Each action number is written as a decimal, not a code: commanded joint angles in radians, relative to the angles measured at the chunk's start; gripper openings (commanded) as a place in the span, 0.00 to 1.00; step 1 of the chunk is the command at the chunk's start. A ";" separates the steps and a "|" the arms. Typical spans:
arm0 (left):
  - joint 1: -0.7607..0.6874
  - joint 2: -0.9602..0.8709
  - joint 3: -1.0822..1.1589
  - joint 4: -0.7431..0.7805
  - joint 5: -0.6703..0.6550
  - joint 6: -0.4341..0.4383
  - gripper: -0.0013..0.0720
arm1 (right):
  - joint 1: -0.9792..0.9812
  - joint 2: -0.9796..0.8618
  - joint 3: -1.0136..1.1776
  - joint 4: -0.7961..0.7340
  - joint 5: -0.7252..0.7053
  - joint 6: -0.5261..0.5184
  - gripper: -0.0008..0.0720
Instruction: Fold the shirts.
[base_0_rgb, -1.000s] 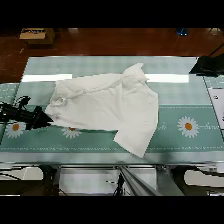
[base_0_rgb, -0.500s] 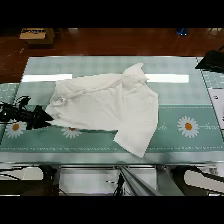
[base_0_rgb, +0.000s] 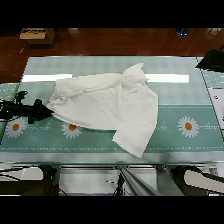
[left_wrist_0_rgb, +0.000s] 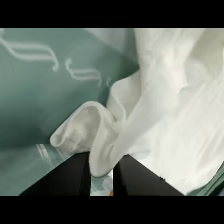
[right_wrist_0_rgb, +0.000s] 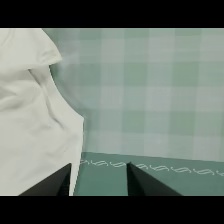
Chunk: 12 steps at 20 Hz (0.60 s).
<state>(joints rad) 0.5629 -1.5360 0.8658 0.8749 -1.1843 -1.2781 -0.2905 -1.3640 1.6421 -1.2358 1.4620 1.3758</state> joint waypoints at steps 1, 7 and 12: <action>-0.004 0.000 0.000 0.018 0.072 -0.010 0.32 | -0.001 0.001 0.000 0.001 0.000 0.000 0.60; -0.039 -0.001 0.000 0.042 0.053 0.010 0.06 | -0.001 0.001 0.000 0.008 -0.001 0.000 0.59; -0.040 0.014 0.001 0.042 0.040 0.046 0.05 | -0.001 0.001 0.000 0.012 0.001 -0.001 0.59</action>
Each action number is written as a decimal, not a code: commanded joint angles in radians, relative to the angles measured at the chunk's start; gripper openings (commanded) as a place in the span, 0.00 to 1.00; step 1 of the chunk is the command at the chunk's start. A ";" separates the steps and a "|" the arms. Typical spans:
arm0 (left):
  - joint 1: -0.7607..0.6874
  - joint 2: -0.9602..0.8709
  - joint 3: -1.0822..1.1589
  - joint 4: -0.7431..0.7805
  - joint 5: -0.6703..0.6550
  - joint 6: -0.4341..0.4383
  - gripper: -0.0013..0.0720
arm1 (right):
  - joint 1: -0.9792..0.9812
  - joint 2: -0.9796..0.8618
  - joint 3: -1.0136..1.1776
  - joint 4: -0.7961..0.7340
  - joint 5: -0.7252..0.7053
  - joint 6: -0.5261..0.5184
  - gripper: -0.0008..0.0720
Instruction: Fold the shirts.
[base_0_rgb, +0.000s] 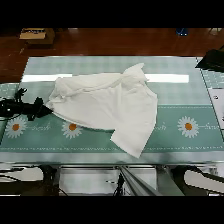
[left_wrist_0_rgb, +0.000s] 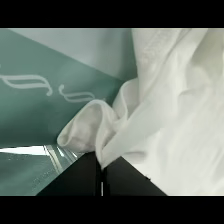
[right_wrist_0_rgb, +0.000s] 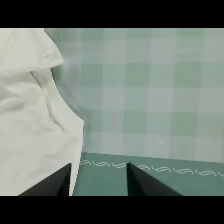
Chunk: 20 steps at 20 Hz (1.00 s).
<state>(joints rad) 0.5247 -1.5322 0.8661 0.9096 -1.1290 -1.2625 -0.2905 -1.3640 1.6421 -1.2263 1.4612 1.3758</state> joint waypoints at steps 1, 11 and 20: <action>-0.002 0.032 0.003 -0.008 -0.020 0.052 0.05 | -0.001 0.001 0.000 0.000 0.002 -0.007 0.59; -0.008 0.244 0.031 -0.065 -0.089 0.092 0.05 | -0.115 0.001 -0.595 0.234 0.009 -0.092 0.66; -0.071 0.245 0.032 -0.103 -0.103 0.103 0.05 | 0.109 0.072 -1.022 0.307 -0.275 -0.139 0.69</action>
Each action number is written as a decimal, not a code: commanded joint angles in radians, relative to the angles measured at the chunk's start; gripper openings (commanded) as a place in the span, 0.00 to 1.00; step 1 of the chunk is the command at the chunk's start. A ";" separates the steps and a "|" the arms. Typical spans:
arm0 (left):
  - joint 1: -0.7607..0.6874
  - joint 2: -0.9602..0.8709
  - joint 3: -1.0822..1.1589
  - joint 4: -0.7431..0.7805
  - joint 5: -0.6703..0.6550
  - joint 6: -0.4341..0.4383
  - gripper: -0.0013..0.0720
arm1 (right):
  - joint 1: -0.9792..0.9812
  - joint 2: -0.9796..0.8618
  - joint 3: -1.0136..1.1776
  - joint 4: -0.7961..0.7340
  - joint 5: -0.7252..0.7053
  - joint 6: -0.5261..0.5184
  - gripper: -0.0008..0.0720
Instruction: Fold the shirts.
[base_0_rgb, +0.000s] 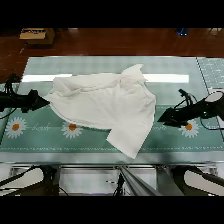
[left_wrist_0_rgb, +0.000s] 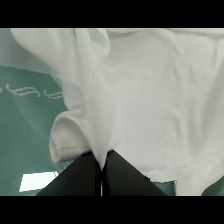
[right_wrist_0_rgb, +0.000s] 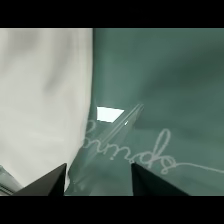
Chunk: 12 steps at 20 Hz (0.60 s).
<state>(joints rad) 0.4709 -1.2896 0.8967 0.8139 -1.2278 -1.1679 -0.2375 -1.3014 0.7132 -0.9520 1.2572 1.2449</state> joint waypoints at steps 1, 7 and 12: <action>-0.019 0.002 0.001 -0.008 -0.004 0.014 0.05 | 0.075 0.010 -0.110 0.052 -0.090 -0.008 0.69; -0.019 0.002 0.001 -0.016 -0.005 0.050 0.05 | 0.266 0.010 -0.126 0.180 -0.332 0.054 0.68; -0.016 0.018 0.003 -0.155 -0.016 0.109 0.05 | 0.376 0.034 -0.106 0.249 -0.378 0.082 0.07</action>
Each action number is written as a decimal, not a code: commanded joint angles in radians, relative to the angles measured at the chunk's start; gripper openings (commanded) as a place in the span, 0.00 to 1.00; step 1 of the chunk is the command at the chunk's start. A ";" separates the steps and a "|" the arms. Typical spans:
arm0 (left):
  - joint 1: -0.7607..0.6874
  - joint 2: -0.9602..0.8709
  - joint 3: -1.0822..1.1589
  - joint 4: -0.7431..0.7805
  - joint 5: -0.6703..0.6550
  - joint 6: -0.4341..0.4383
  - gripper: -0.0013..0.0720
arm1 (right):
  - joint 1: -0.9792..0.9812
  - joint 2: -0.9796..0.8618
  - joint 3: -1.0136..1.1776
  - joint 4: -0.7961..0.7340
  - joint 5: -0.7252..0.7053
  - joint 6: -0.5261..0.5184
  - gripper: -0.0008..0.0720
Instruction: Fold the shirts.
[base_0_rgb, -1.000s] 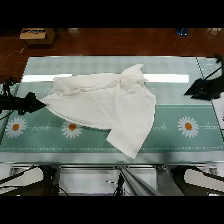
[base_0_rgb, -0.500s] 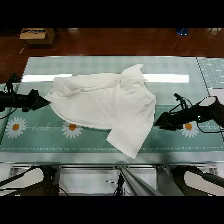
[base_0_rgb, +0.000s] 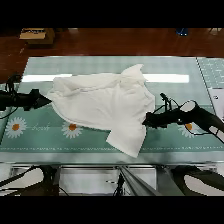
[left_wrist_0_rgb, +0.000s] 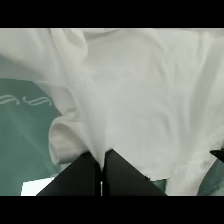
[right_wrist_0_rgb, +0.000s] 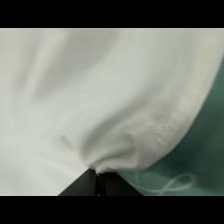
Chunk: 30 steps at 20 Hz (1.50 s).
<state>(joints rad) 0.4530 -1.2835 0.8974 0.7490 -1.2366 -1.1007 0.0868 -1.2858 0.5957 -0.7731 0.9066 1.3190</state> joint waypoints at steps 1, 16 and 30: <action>0.002 0.027 0.013 -0.128 -0.008 0.054 0.05 | 0.044 0.050 0.036 0.072 0.000 -0.017 0.07; 0.002 0.688 0.713 -0.206 0.292 -0.020 0.05 | -0.223 0.603 1.051 -0.071 -0.082 0.053 0.07; 0.002 0.898 0.750 0.064 -0.306 -0.443 0.05 | -0.223 0.580 1.442 -0.647 0.605 0.209 0.06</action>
<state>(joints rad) 0.4538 -0.3897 1.6573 0.7906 -1.3365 -1.4796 -0.1360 -0.6899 2.0071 -1.2507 1.2583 1.5112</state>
